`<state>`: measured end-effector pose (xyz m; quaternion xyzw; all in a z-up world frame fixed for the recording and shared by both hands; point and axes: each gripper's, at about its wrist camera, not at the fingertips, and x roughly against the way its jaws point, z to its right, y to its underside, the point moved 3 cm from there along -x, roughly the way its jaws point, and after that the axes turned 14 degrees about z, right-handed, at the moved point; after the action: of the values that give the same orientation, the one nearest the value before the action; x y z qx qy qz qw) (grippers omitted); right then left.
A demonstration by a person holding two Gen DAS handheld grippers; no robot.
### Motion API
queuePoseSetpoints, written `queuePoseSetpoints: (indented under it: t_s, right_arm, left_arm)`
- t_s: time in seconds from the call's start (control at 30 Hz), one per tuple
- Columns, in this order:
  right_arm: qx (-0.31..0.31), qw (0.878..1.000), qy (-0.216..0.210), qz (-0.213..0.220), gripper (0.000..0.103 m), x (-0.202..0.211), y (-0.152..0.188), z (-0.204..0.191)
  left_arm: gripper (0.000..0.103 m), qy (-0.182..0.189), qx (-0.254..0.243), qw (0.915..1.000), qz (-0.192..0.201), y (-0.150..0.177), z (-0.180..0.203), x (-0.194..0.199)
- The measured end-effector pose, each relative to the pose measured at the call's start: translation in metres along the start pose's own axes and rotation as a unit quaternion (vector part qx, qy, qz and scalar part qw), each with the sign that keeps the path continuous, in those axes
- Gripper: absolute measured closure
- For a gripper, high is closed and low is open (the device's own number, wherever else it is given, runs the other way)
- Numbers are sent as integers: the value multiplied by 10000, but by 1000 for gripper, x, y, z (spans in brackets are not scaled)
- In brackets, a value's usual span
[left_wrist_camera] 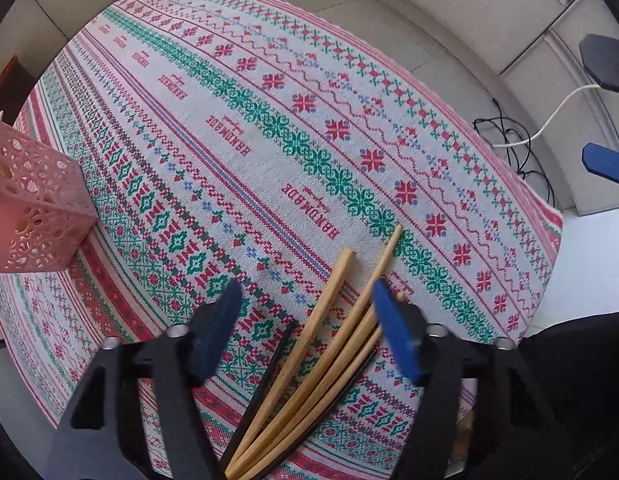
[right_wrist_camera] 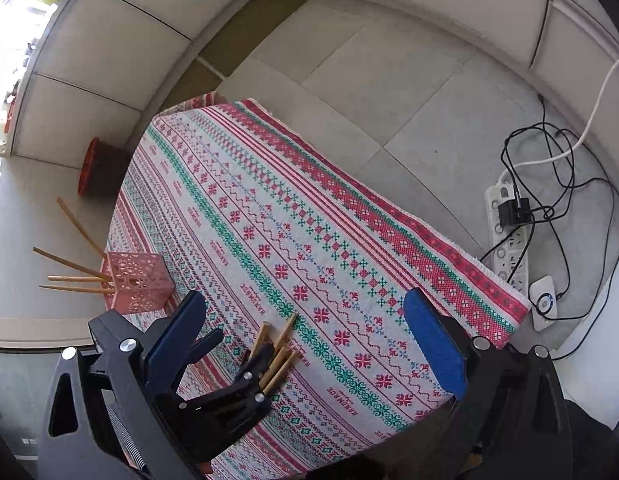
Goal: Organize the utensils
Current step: 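Close the left gripper on a third chopstick, then lift the chopstick upright with the left gripper while the right gripper closes on another chopstick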
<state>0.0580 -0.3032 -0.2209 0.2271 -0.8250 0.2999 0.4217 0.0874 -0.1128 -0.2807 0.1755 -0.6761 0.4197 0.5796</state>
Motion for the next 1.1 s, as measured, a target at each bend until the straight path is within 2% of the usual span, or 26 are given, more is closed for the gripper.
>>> queuePoseSetpoints:
  t_s: [0.03, 0.13, 0.2, 0.27, 0.33, 0.5, 0.63, 0.73, 0.87, 1.0, 1.1]
  right_arm:
    - [5, 10000, 23, -30, 7, -2, 1, 0]
    - [71, 9999, 74, -58, 7, -5, 2, 0]
    - [121, 9998, 115, -67, 7, -7, 3, 0]
    - [168, 9997, 153, -130, 7, -12, 5, 0]
    - [208, 9993, 186, -245, 7, -19, 9, 1]
    - [207, 9980, 229, -556, 7, -37, 22, 2]
    - [180, 9974, 243, -661, 7, -46, 29, -2]
    - [122, 9968, 202, -767, 7, -53, 37, -6]
    - [99, 9961, 241, -844, 10, -66, 47, -16]
    - [203, 9954, 411, -839, 29, -80, 54, -26]
    - [92, 9932, 539, -1028, 46, -95, 63, -29]
  left_arm:
    - [54, -19, -72, 10000, -53, 2, 2, -3]
    - [62, -86, -271, 9995, -105, 5, 8, -9]
    - [67, -91, -399, 9992, -12, 6, 12, -9]
    - [86, -3, -462, 9989, 83, 5, 17, -10]
    - [91, 15, -472, 9987, 168, 4, 22, -12]
    - [92, -45, -465, 9980, 432, 5, 20, -1]
    - [93, -105, -380, 9950, 917, 4, 9, 40]
    - [93, -150, -268, 9885, 1481, 3, 3, 84]
    - [94, -273, -148, 9747, 2215, 2, -4, 139]
    - [96, -405, -22, 9635, 2645, 6, -13, 175]
    - [96, -439, -31, 9601, 2761, 12, -17, 188]
